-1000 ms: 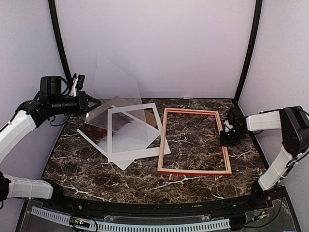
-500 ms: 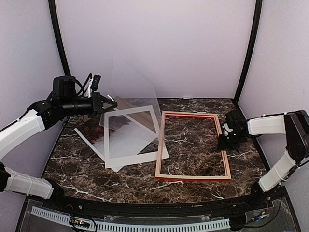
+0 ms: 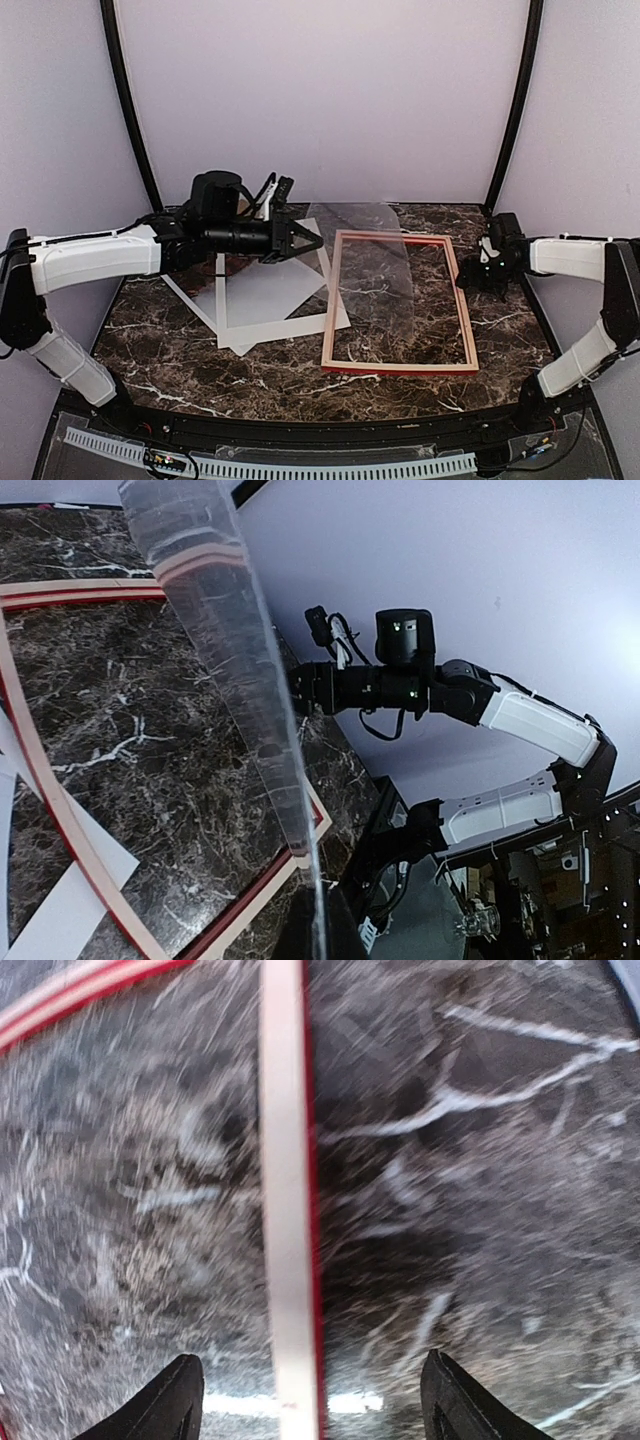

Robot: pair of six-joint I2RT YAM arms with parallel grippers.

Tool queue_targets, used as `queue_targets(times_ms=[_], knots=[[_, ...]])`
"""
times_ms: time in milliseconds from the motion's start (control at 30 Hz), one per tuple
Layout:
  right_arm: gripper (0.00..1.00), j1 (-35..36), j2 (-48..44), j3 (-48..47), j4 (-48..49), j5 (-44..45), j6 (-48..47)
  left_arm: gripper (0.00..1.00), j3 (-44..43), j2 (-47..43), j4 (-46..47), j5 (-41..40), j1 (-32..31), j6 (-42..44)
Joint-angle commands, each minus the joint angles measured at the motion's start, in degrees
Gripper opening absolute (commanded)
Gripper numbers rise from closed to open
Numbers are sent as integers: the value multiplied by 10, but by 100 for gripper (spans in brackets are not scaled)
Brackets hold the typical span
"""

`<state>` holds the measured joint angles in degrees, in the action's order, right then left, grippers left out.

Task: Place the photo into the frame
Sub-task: Adjust the frame body at the center of the board, then place the glass panel in the frame body.

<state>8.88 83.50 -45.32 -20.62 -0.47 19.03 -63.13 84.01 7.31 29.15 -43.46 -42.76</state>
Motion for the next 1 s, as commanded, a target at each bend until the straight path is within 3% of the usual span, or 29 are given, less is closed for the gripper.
queue_targets(times_ms=[0,200,533,800,967], knots=[[76,-47,-36,-33,2,-4,-2,0,-67,42,99,11,-40,-28],[78,-116,-82,-41,1,-3,3,0,-104,135,195,15,-88,-83],[79,-134,-83,-39,-9,-19,-14,0,-27,258,289,-50,-93,-195],[78,-133,-65,-20,12,-61,-11,0,47,273,307,-120,-93,-236],[77,-124,-53,12,46,-114,0,0,58,274,310,-113,-94,-246]])
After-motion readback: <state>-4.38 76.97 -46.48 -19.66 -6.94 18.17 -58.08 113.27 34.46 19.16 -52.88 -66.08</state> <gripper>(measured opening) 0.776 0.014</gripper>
